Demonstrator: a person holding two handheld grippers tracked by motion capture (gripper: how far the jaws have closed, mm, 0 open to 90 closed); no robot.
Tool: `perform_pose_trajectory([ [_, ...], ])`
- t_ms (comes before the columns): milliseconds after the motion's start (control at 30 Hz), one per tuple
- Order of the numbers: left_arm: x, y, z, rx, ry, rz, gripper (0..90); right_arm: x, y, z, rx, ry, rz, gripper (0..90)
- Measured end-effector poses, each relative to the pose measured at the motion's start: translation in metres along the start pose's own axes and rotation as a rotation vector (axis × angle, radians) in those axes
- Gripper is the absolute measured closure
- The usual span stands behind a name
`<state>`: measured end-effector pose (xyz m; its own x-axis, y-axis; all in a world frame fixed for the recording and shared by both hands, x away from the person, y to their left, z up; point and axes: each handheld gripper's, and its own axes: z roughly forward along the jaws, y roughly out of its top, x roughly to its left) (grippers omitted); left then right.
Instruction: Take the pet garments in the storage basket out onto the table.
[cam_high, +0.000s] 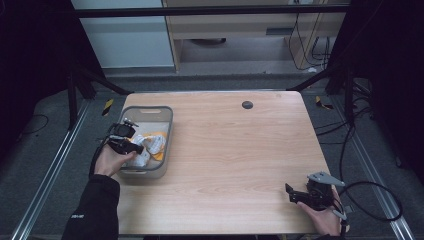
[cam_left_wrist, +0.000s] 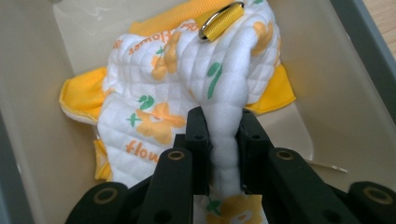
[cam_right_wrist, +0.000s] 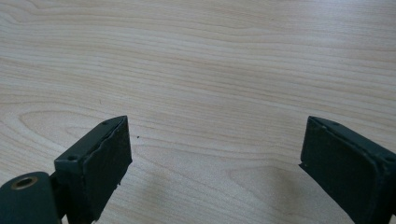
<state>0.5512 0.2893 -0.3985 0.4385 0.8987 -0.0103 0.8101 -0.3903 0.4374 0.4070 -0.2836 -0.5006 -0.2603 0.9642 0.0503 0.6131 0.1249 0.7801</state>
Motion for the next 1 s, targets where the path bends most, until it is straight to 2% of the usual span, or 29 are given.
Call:
perform_pose_trajectory([
  [100, 0.001, 0.001, -0.004, -0.002, 0.003, 0.003, 77.2, 0.0, 0.0, 0.0, 0.001, 0.003, 0.004, 8.6],
  [533, 0.001, 0.006, -0.03, -0.065, -0.006, -0.005, 77.5, 0.0, 0.0, 0.0, -0.002, -0.003, 0.001, 8.6],
  [1000, -0.001, 0.011, -0.069, -0.129, 0.017, 0.009, 77.8, -0.001, 0.0, 0.0, -0.003, -0.007, -0.003, 8.6],
])
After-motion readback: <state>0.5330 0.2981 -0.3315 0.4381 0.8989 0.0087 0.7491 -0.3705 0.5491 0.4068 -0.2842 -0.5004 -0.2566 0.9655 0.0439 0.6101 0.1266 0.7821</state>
